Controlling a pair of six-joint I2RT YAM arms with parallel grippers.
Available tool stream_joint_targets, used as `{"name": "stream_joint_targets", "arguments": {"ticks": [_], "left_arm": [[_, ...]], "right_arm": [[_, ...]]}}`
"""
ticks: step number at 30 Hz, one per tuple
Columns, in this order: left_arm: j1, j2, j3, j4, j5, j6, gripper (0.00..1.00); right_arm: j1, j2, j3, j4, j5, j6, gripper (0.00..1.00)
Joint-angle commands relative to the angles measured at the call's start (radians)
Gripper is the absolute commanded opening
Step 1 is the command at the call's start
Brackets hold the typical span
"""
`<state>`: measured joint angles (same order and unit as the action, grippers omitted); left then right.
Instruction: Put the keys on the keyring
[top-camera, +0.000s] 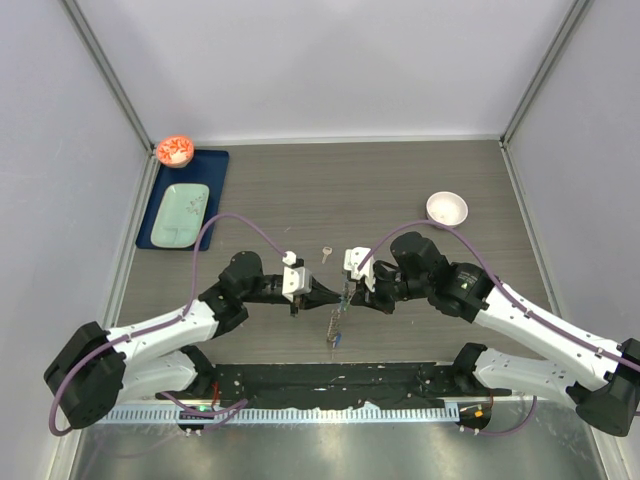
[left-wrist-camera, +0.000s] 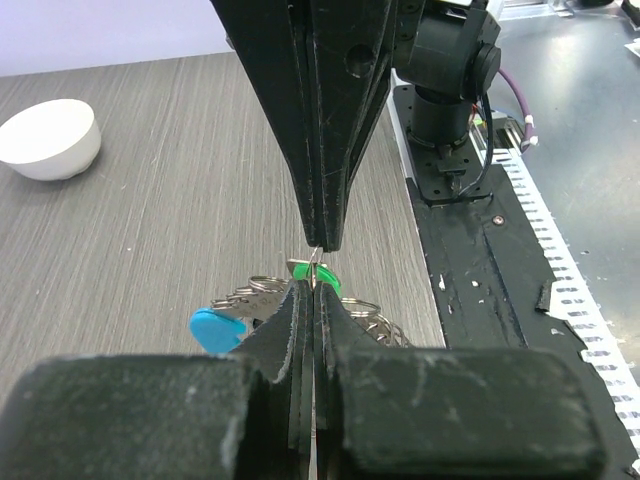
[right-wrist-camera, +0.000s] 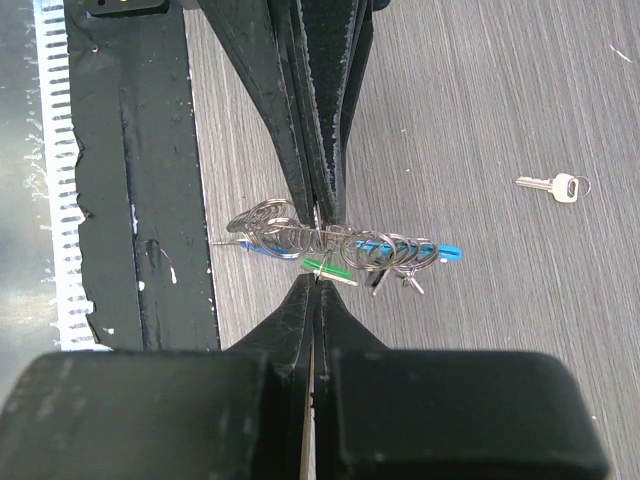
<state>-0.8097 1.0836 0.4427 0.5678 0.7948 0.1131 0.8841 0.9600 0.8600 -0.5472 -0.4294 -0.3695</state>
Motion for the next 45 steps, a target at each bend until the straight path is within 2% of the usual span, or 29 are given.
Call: {"name": "stream_joint_targets", "arguments": {"ticks": [1, 45], "left_arm": [[0.001, 0.007, 0.044, 0.046, 0.037, -0.001, 0.00], [0.001, 0.001, 0.028, 0.080, -0.025, -0.023, 0.00]], "right_arm": [[0.006, -0.026, 0.047, 0.024, -0.011, -0.013, 0.01], [0.006, -0.033, 0.043, 0.018, -0.017, -0.014, 0.01]]}}
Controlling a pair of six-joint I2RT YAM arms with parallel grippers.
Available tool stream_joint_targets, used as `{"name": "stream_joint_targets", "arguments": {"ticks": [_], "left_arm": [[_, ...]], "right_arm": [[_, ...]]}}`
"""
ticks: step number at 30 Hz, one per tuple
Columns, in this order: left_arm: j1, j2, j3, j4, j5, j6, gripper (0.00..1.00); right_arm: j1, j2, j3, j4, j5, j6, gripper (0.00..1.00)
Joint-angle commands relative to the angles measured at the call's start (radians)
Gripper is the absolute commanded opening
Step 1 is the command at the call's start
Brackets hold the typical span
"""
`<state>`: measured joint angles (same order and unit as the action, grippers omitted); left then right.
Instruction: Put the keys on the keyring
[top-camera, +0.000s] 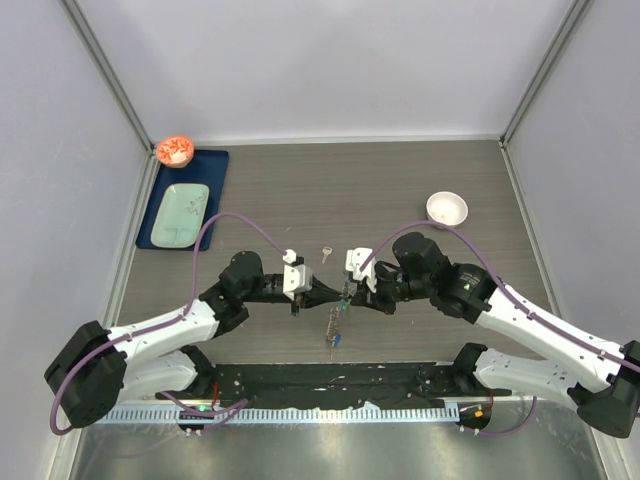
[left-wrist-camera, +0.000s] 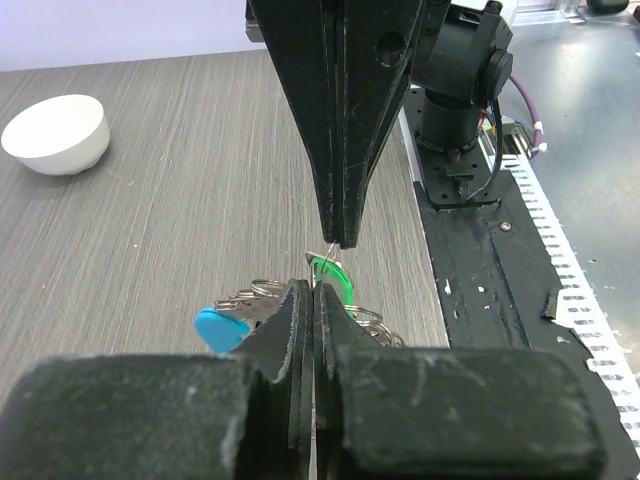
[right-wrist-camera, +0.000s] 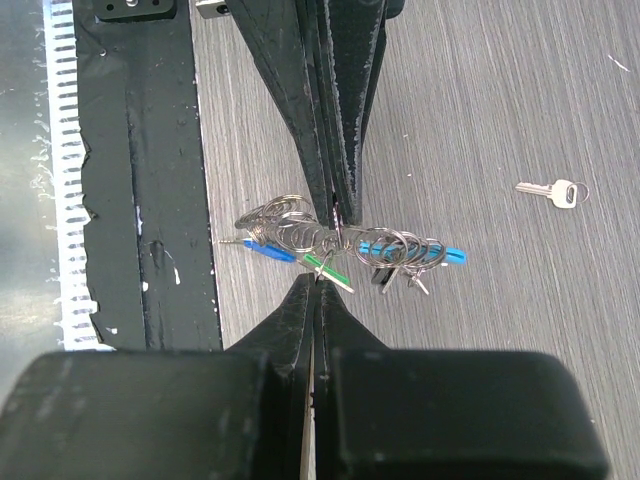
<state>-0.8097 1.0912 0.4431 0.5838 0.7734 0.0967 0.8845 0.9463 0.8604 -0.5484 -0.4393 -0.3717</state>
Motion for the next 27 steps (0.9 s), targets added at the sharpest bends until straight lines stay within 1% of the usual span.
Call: {"name": "stream_joint_targets", "arguments": {"ticks": [1, 27], "left_arm": [[0.001, -0.007, 0.029, 0.063, -0.005, -0.006, 0.00], [0.000, 0.009, 0.034, 0.063, 0.087, 0.008, 0.00]], "right_arm": [[0.007, -0.020, 0.043, 0.022, -0.009, -0.010, 0.01], [0.005, -0.018, 0.046, 0.030, 0.017, -0.010, 0.01]]}}
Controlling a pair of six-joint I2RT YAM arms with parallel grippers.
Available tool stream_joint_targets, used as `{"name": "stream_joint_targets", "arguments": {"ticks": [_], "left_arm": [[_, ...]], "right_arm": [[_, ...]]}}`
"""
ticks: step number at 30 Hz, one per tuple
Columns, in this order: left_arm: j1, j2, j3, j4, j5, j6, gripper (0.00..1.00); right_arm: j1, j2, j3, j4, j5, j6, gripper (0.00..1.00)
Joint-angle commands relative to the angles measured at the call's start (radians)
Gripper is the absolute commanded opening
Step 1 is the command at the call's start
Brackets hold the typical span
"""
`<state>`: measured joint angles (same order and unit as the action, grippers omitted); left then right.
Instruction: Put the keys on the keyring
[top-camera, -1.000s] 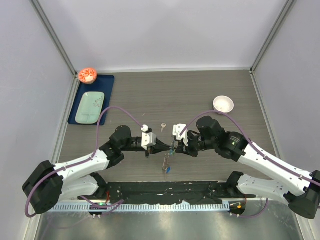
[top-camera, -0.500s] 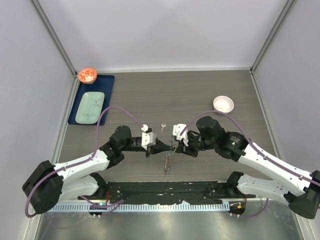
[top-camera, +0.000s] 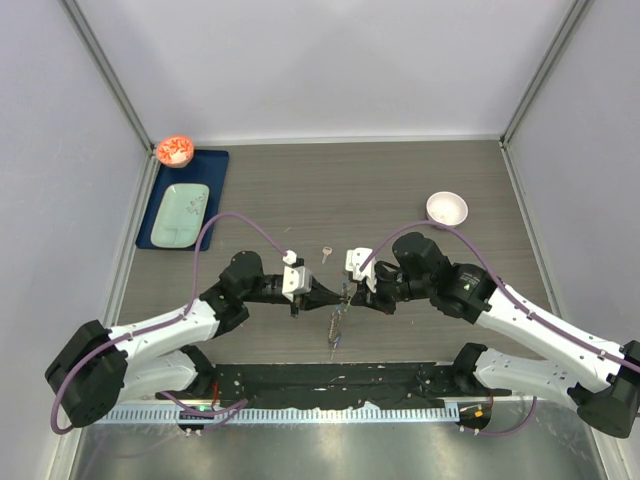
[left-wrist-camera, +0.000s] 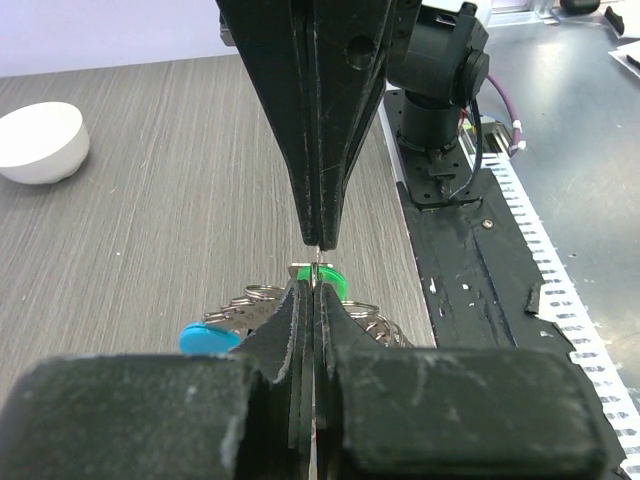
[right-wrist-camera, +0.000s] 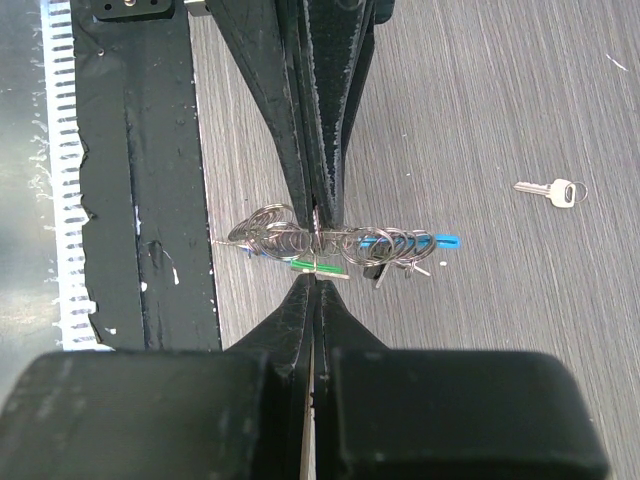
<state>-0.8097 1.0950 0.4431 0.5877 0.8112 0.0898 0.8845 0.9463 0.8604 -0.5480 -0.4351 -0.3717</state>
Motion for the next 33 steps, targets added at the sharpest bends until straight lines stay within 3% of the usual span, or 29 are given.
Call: {"name": "stream_joint_targets", "arguments": {"ticks": [1, 13, 33], "left_arm": [[0.001, 0.006, 0.034, 0.058, 0.054, 0.013, 0.00], [0.001, 0.012, 0.032, 0.069, 0.019, 0.001, 0.00], [0.001, -0.044, 0.005, 0.078, -0.038, -0.005, 0.00]], "right_arm": [[0.004, -0.020, 0.046, 0.031, 0.013, -0.010, 0.01], [0.005, -0.017, 0.049, 0.040, 0.004, -0.001, 0.01], [0.021, -0.043, 0.080, -0.024, 0.116, 0.020, 0.01]]}}
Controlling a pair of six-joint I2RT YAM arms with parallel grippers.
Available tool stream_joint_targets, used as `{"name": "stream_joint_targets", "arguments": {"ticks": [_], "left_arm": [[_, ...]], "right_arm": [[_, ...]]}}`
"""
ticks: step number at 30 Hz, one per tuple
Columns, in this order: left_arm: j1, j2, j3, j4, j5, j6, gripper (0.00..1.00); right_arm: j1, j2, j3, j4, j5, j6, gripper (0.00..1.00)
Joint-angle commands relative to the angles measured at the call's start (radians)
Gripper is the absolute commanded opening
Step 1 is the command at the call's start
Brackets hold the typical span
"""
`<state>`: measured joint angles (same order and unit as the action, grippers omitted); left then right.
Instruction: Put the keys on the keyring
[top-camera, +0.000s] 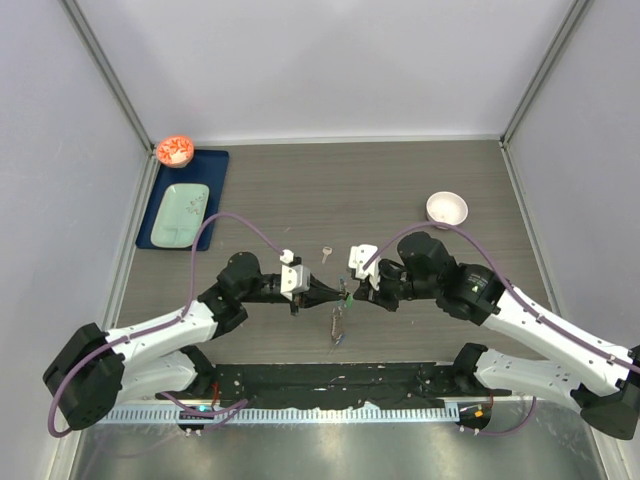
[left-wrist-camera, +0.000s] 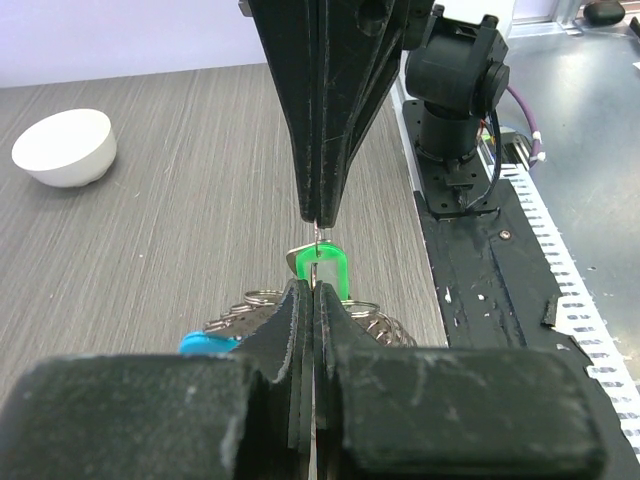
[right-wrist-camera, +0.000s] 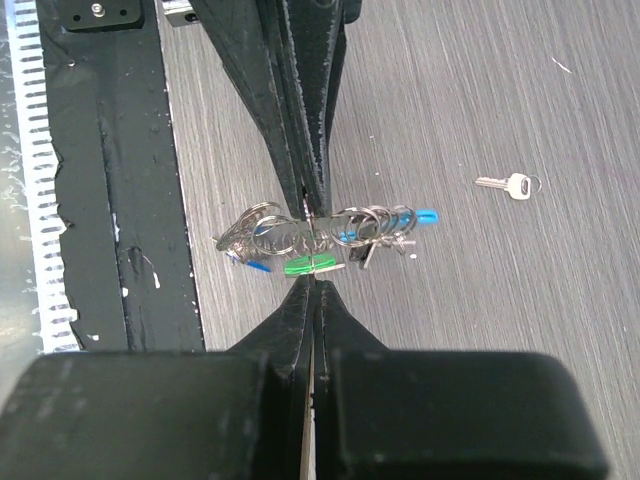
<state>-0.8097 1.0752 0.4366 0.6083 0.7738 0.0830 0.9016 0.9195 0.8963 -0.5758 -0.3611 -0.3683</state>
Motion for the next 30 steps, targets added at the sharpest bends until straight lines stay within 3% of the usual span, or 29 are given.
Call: {"name": "stream_joint_targets", "arguments": {"ticks": [1, 13, 30], "left_arm": [[0.001, -0.017, 0.016, 0.057, -0.001, 0.001, 0.00], [0.001, 0.003, 0.031, 0.062, 0.016, -0.006, 0.00], [0.001, 0.017, 0.037, 0.070, 0.016, -0.015, 0.00]], "right_arm": [[0.005, -0.013, 0.044, 0.004, 0.044, 0.014, 0.01], [0.025, -0.034, 0.001, 0.033, 0.014, 0.012, 0.01], [0.074, -0.031, -0.017, 0.028, 0.134, -0.004, 0.01]]}}
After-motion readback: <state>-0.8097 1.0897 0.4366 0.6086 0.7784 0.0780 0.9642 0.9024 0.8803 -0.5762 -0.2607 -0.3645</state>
